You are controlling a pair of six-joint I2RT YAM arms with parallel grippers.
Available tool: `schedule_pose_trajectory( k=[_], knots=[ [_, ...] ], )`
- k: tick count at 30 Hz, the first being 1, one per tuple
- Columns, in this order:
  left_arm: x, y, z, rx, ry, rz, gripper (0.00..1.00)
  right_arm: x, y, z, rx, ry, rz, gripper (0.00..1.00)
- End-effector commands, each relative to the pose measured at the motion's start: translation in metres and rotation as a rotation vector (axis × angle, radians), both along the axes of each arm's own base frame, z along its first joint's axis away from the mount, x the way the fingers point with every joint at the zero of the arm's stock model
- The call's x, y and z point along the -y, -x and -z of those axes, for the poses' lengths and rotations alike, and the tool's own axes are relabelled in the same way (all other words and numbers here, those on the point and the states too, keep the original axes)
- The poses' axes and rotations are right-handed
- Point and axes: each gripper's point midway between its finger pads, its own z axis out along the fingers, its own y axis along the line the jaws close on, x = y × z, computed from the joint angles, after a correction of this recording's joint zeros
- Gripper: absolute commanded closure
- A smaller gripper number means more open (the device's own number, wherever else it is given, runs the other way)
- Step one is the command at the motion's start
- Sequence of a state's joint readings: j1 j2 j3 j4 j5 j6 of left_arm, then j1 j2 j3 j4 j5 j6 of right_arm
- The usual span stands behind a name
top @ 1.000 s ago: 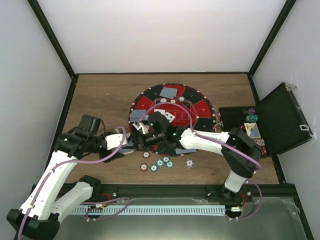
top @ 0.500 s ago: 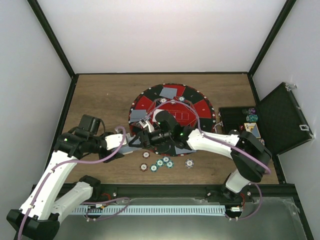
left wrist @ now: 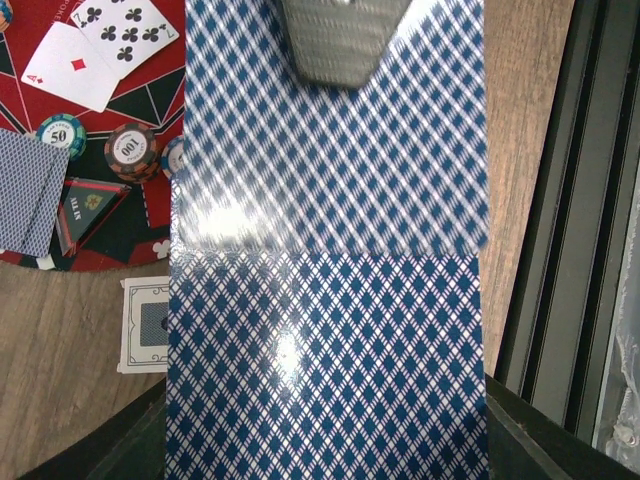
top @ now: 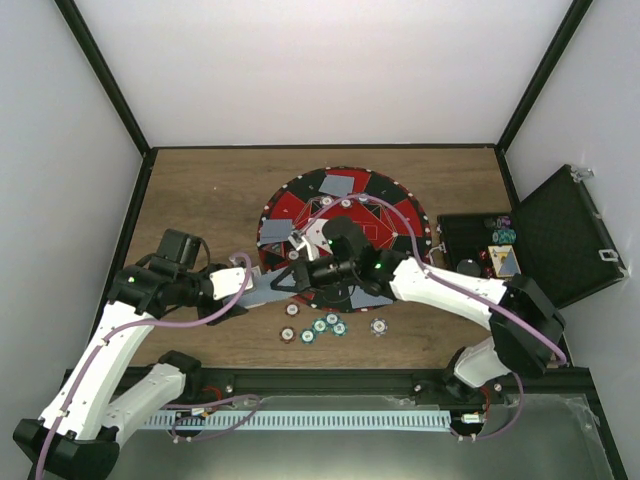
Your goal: Distribute texas hold em gaming equipment
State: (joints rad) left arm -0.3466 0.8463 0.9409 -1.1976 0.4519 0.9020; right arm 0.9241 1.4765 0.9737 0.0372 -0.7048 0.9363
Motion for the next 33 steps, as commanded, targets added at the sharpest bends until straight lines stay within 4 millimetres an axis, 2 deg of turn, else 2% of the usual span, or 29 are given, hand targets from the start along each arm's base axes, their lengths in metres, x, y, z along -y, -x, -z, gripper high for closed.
schedule_pose_trajectory(
  k=[1,5,7,9,14,16,19,20,23,26,29,33],
  knots=[
    [0.003,-0.004,-0.005,0.041,0.022,0.010,0.90,0.019,-0.011,0.001,0.024,0.059,0.042,0.99],
    [0.002,-0.006,-0.001,0.030,0.011,0.004,0.90,0.035,-0.030,-0.001,0.075,0.112,0.075,0.99],
    [0.002,-0.006,-0.001,0.027,0.010,0.002,0.90,0.048,-0.050,0.000,0.152,0.176,0.105,0.99],
    [0.002,-0.006,-0.001,0.029,0.010,0.001,0.90,0.064,-0.082,0.001,0.260,0.299,0.179,0.99],
    [0.001,-0.005,0.000,0.027,0.009,-0.001,0.90,0.115,-0.173,0.030,0.597,0.789,0.388,0.99],
    [0.000,-0.005,0.000,0.025,0.006,-0.007,0.90,0.144,-0.211,0.043,0.746,1.048,0.471,0.99],
    [-0.001,-0.004,0.002,0.019,-0.003,-0.013,0.90,0.171,-0.247,0.069,0.937,1.402,0.483,0.99],
    [-0.002,-0.004,0.002,0.017,-0.006,-0.015,0.90,0.177,-0.256,0.072,0.998,1.495,0.491,0.99],
    [-0.003,-0.002,0.006,0.007,-0.015,-0.018,0.91,0.183,-0.278,0.075,1.167,1.673,0.517,0.99],
    [-0.004,-0.002,0.006,0.007,-0.018,-0.019,0.91,0.174,-0.288,0.083,1.239,1.678,0.497,0.99],
    [-0.003,-0.003,0.004,0.006,-0.017,-0.019,0.91,0.168,-0.293,0.100,1.247,1.678,0.452,0.98],
    [-0.003,-0.004,0.002,0.010,-0.017,-0.020,0.91,0.164,-0.288,0.132,1.218,1.668,0.368,0.88]
  ],
)
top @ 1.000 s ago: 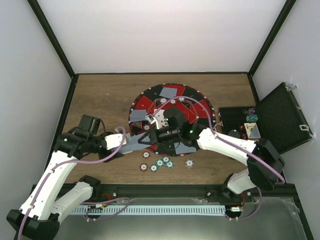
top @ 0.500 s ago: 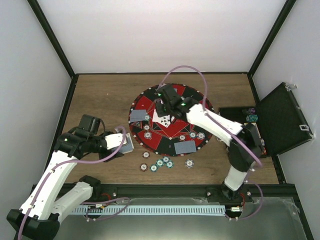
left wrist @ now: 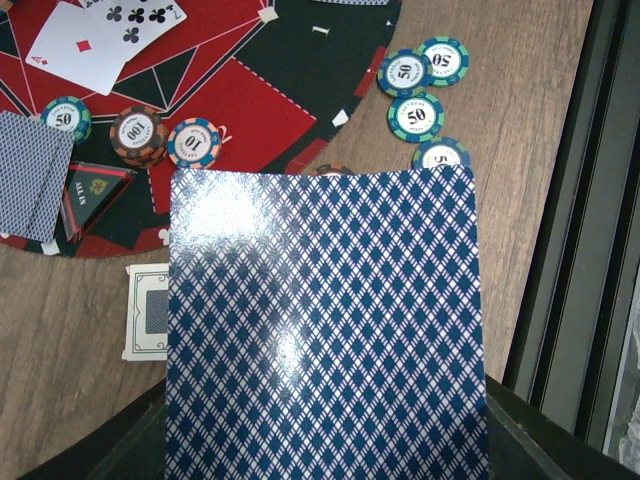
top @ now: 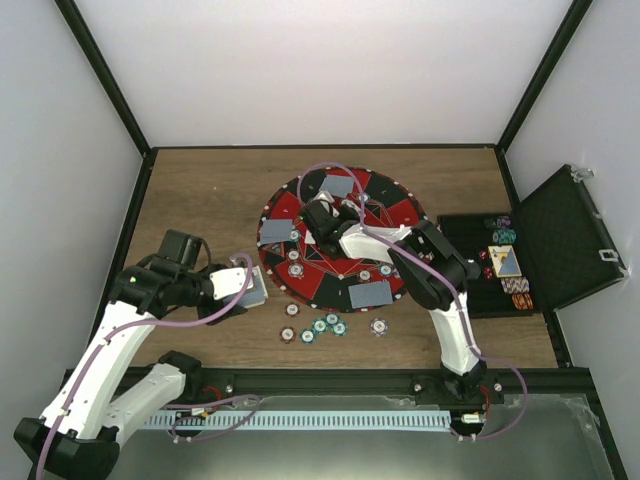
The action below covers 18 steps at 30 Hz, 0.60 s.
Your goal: Distribute texas hold em gaming equipment
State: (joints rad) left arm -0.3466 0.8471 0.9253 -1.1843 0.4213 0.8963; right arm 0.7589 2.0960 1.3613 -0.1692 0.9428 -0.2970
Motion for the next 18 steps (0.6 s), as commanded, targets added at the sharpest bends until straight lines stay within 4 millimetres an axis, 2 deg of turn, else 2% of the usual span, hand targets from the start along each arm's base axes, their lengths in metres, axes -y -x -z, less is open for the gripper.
schedule_pose_trajectory(
  k=[1,5,8,13,15,18],
  knots=[
    [0.001,-0.001,-0.005,0.009,0.009,-0.001,0.91,-0.010,-0.004,0.005,0.013,0.006,-0.014,0.86],
    [0.002,-0.002,-0.004,0.006,0.011,0.001,0.90,-0.017,0.017,0.021,-0.103,-0.064,-0.049,0.73],
    [0.004,-0.004,-0.008,0.002,0.022,-0.001,0.90,-0.021,0.032,0.021,-0.140,-0.092,-0.078,0.52],
    [0.006,-0.005,-0.014,0.008,0.036,0.002,0.90,-0.027,0.053,0.004,-0.214,-0.226,-0.074,0.29],
    [0.007,-0.004,-0.016,0.013,0.041,0.003,0.90,-0.031,0.061,-0.009,-0.234,-0.303,-0.064,0.23],
    [0.006,-0.004,-0.017,0.016,0.041,0.003,0.90,-0.040,0.073,-0.038,-0.259,-0.453,-0.074,0.15]
  ],
)
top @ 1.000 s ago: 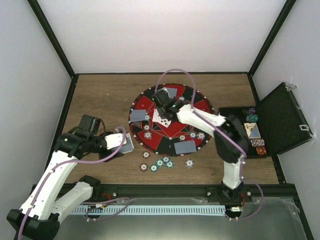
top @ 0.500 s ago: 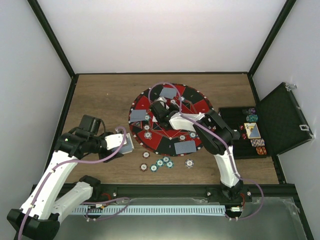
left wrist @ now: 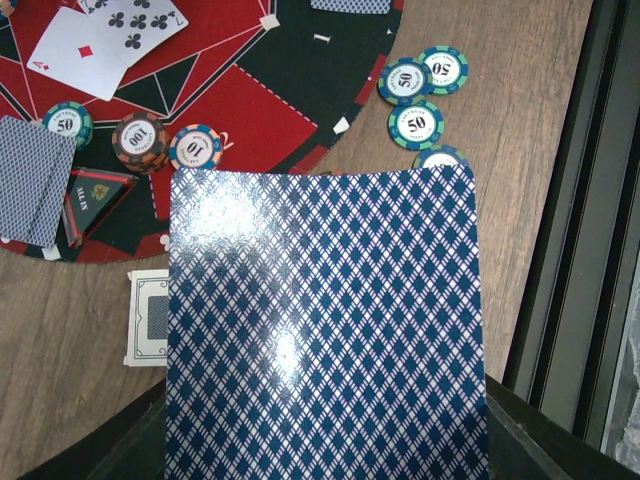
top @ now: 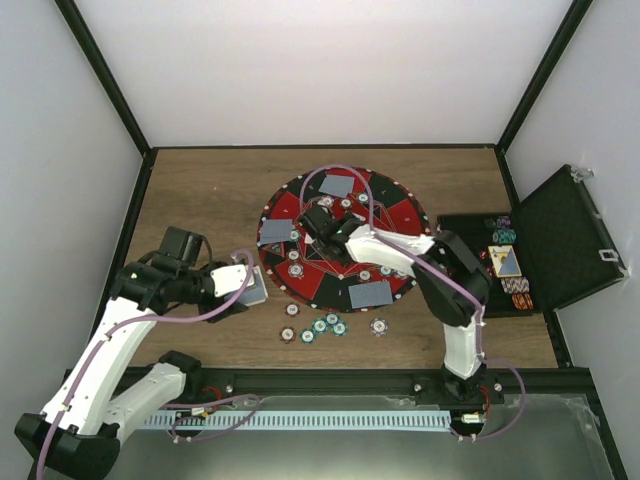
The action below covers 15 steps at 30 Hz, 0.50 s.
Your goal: Distribute texas hold em gaming equipment
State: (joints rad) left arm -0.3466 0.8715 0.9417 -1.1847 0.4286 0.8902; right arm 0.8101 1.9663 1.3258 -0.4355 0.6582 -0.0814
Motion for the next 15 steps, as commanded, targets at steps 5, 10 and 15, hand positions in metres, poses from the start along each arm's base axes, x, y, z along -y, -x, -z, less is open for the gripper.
schedule_pose_trajectory(
  k=[5,10,15],
  knots=[
    [0.005,-0.002,-0.016,0.034,0.039,0.005,0.90,-0.050,0.052,-0.128,-0.148,-0.700,0.023,0.05],
    [0.005,-0.003,-0.016,0.040,0.044,0.009,0.90,-0.097,0.121,-0.169,-0.478,-1.160,-0.105,0.00],
    [0.006,-0.003,-0.018,0.045,0.051,0.011,0.90,-0.117,0.166,-0.180,-0.705,-1.363,-0.178,0.00]
  ],
)
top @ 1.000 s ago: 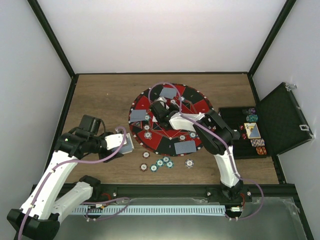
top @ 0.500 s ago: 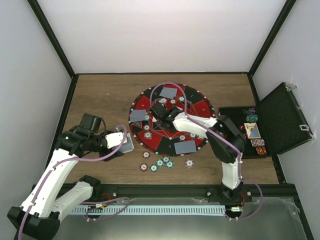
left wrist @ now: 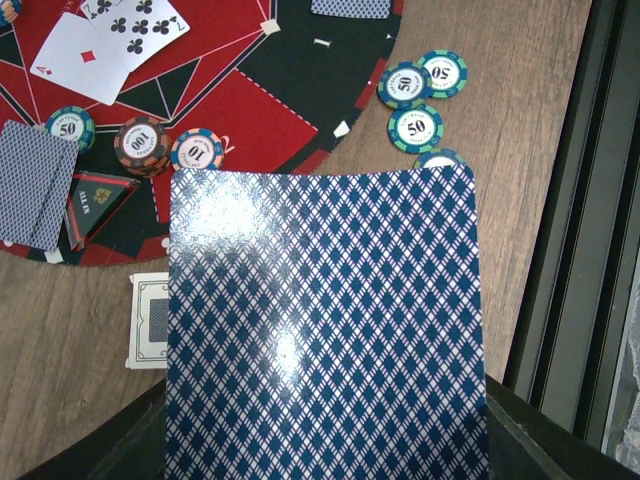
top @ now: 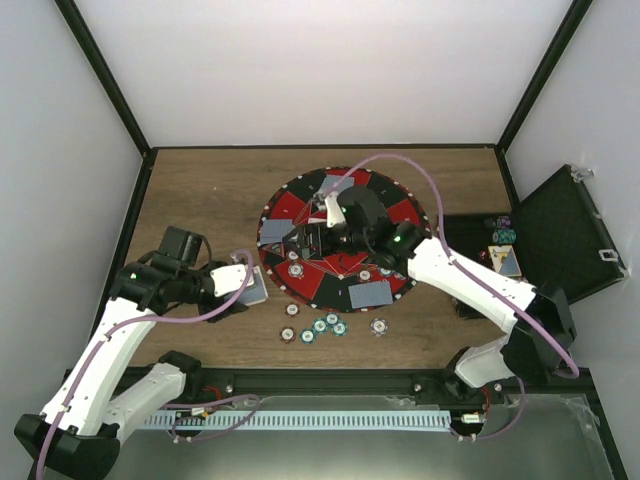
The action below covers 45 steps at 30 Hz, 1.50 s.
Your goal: Distribute texas hold em gaming equipment
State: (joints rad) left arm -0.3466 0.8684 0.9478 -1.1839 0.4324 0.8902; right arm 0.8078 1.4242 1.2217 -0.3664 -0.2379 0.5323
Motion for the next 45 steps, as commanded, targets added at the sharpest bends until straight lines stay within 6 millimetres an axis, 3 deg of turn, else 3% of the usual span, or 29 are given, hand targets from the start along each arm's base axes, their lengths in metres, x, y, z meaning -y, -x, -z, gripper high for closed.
schedule_pose_trajectory(
  k=[1,8,14,30,35,41,45],
  knots=[
    [0.005,-0.002,-0.014,0.038,0.043,0.010,0.89,-0.034,0.056,-0.001,-0.272,-0.226,-0.194,0.00],
    [0.008,-0.004,-0.017,0.048,0.058,0.014,0.89,-0.069,0.094,0.018,-0.363,-0.233,-0.297,0.01],
    [0.007,-0.004,-0.016,0.047,0.054,0.015,0.89,-0.086,0.110,0.032,-0.419,-0.248,-0.350,0.03],
    [0.007,-0.004,-0.014,0.044,0.053,0.015,0.89,-0.121,0.111,0.053,-0.540,-0.319,-0.418,0.13],
    [0.008,-0.004,-0.015,0.045,0.054,0.016,0.89,-0.119,0.106,0.067,-0.552,-0.294,-0.395,0.17],
    [0.008,-0.003,-0.016,0.044,0.055,0.018,0.89,-0.095,0.091,0.088,-0.576,-0.272,-0.322,0.24],
    [0.008,-0.003,-0.016,0.047,0.056,0.020,0.89,-0.082,0.087,0.088,-0.566,-0.273,-0.296,0.30]
  ],
)
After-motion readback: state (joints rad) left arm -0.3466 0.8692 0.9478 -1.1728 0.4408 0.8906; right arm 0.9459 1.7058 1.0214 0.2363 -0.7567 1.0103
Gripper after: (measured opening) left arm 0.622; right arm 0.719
